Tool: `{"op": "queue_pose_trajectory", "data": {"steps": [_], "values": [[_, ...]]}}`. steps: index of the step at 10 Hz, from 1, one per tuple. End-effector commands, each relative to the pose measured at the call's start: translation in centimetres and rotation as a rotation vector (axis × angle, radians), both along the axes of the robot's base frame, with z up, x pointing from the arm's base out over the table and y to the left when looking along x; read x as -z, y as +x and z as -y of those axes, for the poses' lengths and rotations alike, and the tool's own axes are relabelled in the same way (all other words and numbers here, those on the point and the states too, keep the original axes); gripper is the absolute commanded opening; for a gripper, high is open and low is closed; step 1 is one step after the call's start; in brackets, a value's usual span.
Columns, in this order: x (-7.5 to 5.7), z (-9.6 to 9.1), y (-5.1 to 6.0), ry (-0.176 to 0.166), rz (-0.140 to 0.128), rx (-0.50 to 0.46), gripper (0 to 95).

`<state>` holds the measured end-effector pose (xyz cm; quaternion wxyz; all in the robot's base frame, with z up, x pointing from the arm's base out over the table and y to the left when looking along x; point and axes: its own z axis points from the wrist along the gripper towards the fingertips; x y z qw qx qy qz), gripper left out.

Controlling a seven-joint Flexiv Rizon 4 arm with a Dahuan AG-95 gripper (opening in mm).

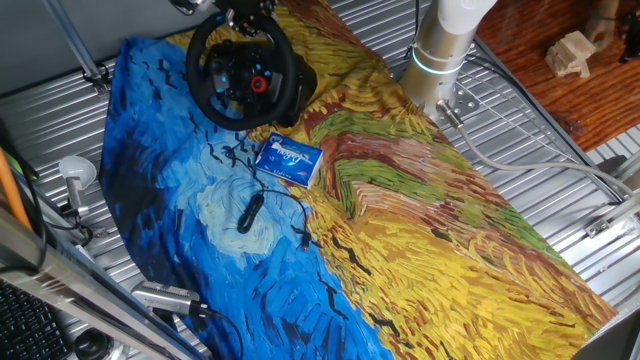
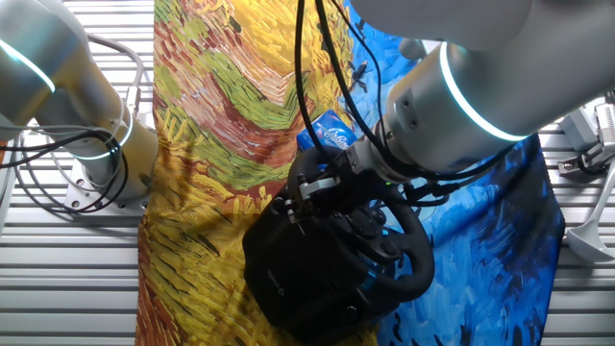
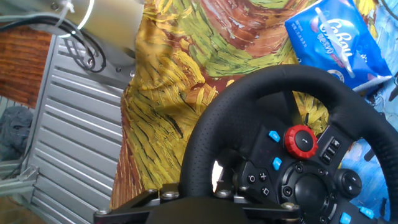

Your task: Rotate the steering wheel 90 degrees counterclockwise

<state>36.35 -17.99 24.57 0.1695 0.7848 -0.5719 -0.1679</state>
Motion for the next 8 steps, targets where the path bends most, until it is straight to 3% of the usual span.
{"op": "queue_pose_trajectory", "data": {"steps": [1, 8], "values": [[-0.1, 0.0, 0.1, 0.013, -0.005, -0.038, 0.0], [-0.4, 1.0, 0.3, -0.002, -0.017, -0.135, 0.0]]}}
